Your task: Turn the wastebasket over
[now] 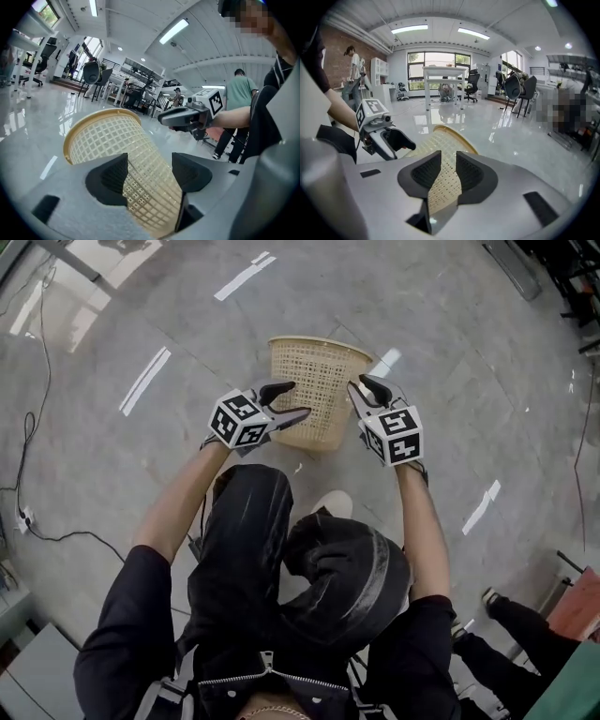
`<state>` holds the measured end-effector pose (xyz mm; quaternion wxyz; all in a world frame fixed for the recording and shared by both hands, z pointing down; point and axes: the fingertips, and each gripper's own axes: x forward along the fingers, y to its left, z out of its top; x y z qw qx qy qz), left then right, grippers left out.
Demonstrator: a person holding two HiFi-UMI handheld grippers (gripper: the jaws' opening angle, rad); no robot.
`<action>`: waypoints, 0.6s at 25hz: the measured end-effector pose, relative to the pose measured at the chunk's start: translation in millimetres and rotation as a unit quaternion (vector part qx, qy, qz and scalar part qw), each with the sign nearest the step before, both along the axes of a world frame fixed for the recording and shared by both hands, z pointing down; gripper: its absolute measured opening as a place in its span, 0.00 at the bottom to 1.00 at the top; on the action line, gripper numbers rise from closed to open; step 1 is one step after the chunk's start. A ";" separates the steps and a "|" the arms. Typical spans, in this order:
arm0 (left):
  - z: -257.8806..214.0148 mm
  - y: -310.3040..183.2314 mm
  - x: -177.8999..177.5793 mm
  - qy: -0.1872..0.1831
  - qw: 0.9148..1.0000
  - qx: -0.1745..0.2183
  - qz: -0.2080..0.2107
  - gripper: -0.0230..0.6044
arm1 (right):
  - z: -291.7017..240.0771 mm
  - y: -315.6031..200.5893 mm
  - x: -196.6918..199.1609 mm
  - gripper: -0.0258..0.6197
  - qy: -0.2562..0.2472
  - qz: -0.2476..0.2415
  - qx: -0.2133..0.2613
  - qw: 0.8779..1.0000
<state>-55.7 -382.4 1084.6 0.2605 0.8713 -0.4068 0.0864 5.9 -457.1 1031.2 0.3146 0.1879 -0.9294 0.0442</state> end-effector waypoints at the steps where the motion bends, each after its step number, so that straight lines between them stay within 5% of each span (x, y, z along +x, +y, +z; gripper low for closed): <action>1: 1.3 1.1 -3.5 -0.002 1.000 -0.001 -0.002 0.51 | -2.0 -8.9 -7.9 0.18 0.012 -0.007 0.016 1.000; 6: 6.1 4.0 -17.4 -0.007 1.000 -0.002 -0.015 0.51 | -6.2 -43.5 -50.2 0.18 0.055 -0.048 0.052 0.996; 15: 9.1 6.8 -25.8 -0.022 0.999 -0.016 -0.044 0.51 | 13.7 -49.1 -86.5 0.18 0.096 -0.122 0.043 0.987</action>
